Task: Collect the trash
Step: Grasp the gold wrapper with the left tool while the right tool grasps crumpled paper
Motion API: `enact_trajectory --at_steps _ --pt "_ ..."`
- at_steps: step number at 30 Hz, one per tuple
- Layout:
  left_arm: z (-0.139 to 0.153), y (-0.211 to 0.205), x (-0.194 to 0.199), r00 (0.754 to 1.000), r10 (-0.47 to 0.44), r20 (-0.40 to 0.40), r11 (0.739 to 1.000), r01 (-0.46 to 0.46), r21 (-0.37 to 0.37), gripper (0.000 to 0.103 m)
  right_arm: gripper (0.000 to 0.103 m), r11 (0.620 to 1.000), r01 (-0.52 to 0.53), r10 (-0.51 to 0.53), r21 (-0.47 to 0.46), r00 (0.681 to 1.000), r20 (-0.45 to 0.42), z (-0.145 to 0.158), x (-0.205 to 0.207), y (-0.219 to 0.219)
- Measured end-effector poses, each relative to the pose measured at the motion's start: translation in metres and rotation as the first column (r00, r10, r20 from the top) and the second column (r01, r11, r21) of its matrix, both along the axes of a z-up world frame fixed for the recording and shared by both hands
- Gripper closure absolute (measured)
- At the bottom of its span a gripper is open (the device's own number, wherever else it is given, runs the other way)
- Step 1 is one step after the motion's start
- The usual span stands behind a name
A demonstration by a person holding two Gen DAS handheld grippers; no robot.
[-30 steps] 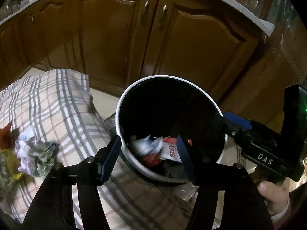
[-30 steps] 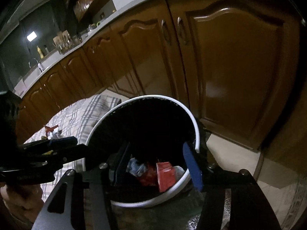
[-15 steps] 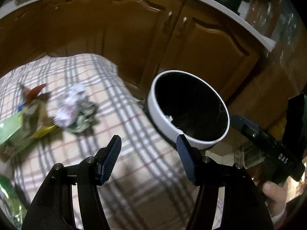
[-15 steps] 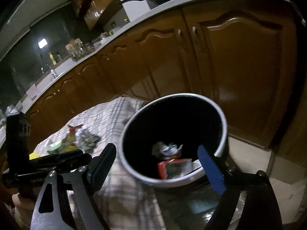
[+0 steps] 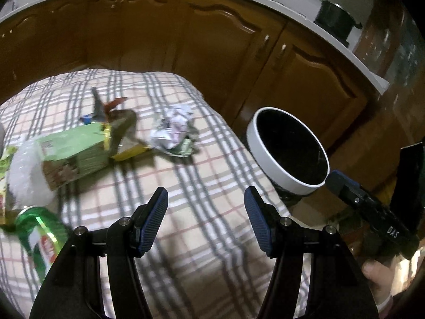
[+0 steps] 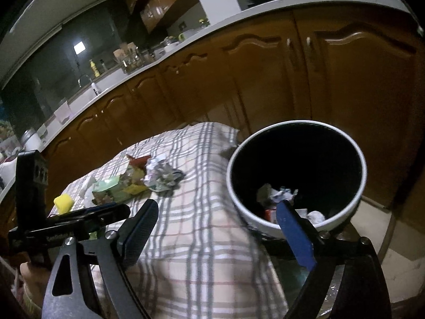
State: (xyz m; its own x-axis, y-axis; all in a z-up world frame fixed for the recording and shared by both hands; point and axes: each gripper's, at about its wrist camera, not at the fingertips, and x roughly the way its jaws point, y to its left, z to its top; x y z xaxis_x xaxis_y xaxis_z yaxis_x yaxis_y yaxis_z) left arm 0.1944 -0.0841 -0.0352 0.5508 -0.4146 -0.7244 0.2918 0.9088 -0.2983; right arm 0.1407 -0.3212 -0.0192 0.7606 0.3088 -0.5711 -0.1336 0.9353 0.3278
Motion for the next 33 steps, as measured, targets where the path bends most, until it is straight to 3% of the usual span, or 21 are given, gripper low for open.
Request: enact_trajectory --at_steps 11,26,33 --pt "0.005 0.049 0.004 0.997 0.079 0.016 0.997 -0.079 -0.007 0.043 0.011 0.997 -0.077 0.077 0.001 0.997 -0.017 -0.008 0.015 0.04" --pt "0.016 0.086 0.046 0.988 0.152 0.016 0.988 -0.153 0.029 0.043 0.013 0.992 -0.122 0.123 0.015 0.991 -0.044 -0.011 0.057 0.066" --pt "0.014 0.065 0.066 0.996 0.077 0.034 0.991 -0.08 0.11 0.043 0.036 0.989 -0.146 0.149 0.035 0.985 -0.085 -0.019 0.095 0.074"
